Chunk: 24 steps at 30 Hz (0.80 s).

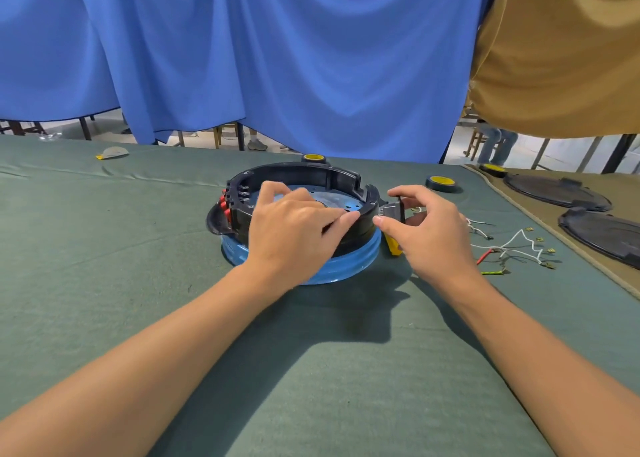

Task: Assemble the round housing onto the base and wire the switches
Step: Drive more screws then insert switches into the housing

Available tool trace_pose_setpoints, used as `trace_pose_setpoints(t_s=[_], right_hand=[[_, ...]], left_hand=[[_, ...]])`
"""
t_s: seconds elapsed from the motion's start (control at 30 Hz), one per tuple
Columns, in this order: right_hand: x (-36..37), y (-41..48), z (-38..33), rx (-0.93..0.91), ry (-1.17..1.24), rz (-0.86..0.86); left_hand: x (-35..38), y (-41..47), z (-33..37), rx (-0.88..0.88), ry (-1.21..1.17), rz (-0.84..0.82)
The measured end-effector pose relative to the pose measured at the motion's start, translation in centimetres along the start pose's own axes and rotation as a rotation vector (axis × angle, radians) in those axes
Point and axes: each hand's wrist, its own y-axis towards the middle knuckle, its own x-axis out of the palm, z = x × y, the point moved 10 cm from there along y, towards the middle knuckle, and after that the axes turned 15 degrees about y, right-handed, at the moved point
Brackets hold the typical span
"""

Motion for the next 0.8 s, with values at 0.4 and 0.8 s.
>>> trace_pose_setpoints(t_s=[0.4, 0.8], right_hand=[[-0.4, 0.2, 2.5, 0.212, 0.368, 0.092], [0.5, -0.5, 4.4, 0.625, 0.920, 0.055]], left_hand=[[0.0, 0.7, -5.1, -0.257, -0.087, -0.068], [0.7, 0.4, -1.4, 0.013, -0.175, -0.064]])
